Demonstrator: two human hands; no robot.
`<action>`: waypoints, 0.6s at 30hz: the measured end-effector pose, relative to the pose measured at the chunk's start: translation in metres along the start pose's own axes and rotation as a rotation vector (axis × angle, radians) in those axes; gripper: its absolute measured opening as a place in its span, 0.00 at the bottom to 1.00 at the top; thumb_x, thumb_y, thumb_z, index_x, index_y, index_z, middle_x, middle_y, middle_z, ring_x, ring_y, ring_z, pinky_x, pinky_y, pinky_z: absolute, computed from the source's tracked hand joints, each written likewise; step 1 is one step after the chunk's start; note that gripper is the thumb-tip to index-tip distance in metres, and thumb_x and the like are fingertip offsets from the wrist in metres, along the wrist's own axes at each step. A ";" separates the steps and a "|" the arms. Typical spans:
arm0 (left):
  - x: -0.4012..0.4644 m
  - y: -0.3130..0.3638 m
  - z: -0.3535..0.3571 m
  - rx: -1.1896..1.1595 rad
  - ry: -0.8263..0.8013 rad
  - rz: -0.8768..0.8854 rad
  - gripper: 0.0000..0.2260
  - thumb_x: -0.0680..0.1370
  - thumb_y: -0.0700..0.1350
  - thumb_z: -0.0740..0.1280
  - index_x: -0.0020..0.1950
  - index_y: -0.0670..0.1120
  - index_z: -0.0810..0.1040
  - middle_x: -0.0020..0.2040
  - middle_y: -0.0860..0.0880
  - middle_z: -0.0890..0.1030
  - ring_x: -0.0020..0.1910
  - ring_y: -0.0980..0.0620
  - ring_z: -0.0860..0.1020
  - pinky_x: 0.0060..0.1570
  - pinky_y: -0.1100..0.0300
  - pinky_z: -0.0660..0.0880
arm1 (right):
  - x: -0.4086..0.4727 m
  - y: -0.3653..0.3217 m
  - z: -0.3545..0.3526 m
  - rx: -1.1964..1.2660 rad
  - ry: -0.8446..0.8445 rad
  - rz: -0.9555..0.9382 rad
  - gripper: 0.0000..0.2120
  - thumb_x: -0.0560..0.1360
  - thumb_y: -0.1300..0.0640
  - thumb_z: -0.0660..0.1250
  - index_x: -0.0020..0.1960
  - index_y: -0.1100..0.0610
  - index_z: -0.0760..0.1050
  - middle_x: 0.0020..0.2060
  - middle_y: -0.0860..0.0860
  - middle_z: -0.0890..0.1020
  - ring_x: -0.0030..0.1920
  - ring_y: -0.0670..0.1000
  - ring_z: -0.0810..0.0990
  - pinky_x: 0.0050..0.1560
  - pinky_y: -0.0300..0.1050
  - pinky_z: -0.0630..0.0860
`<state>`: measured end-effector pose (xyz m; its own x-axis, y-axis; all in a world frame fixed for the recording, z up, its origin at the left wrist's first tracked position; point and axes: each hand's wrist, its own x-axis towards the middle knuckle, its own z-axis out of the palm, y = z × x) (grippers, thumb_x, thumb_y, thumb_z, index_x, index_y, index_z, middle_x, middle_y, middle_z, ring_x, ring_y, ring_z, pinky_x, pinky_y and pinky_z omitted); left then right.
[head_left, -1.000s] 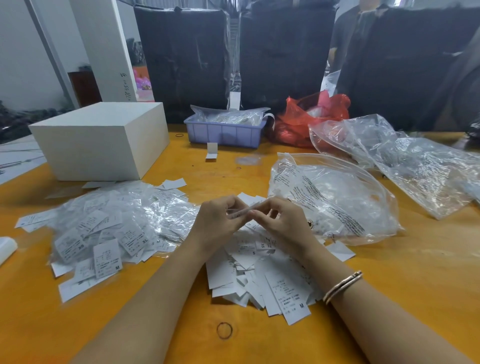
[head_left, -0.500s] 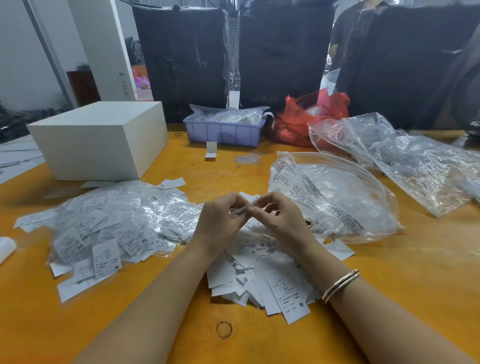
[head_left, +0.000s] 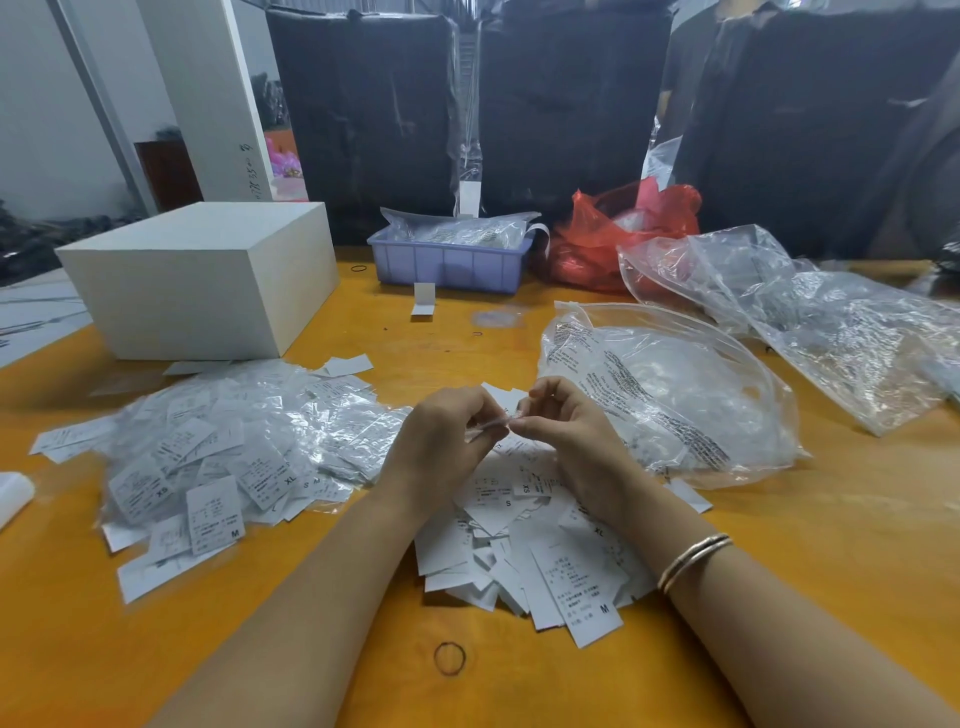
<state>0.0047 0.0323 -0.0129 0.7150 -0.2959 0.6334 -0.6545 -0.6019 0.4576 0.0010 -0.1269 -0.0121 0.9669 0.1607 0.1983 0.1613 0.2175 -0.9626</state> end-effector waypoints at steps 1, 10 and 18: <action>0.000 0.000 -0.001 0.026 0.003 0.015 0.04 0.72 0.39 0.73 0.43 0.41 0.80 0.38 0.48 0.80 0.38 0.51 0.75 0.37 0.63 0.70 | 0.001 0.000 0.000 0.004 0.004 -0.005 0.16 0.69 0.76 0.65 0.44 0.57 0.68 0.33 0.48 0.76 0.36 0.44 0.76 0.43 0.35 0.74; 0.001 0.006 -0.011 0.207 0.050 0.137 0.06 0.68 0.36 0.76 0.41 0.42 0.80 0.37 0.48 0.81 0.38 0.46 0.78 0.34 0.56 0.75 | -0.002 0.001 -0.005 -0.091 -0.017 -0.014 0.12 0.71 0.67 0.70 0.50 0.57 0.72 0.38 0.49 0.81 0.43 0.45 0.80 0.47 0.35 0.76; 0.002 0.008 -0.009 0.299 0.036 0.163 0.06 0.68 0.36 0.75 0.39 0.42 0.79 0.36 0.48 0.81 0.37 0.46 0.78 0.35 0.56 0.73 | -0.002 0.002 -0.003 -0.178 0.009 -0.076 0.10 0.70 0.67 0.71 0.46 0.54 0.75 0.34 0.46 0.81 0.40 0.44 0.79 0.45 0.34 0.76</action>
<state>-0.0014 0.0342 -0.0024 0.5940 -0.3833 0.7073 -0.6549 -0.7410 0.1484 0.0004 -0.1296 -0.0151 0.9521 0.1416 0.2710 0.2657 0.0552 -0.9625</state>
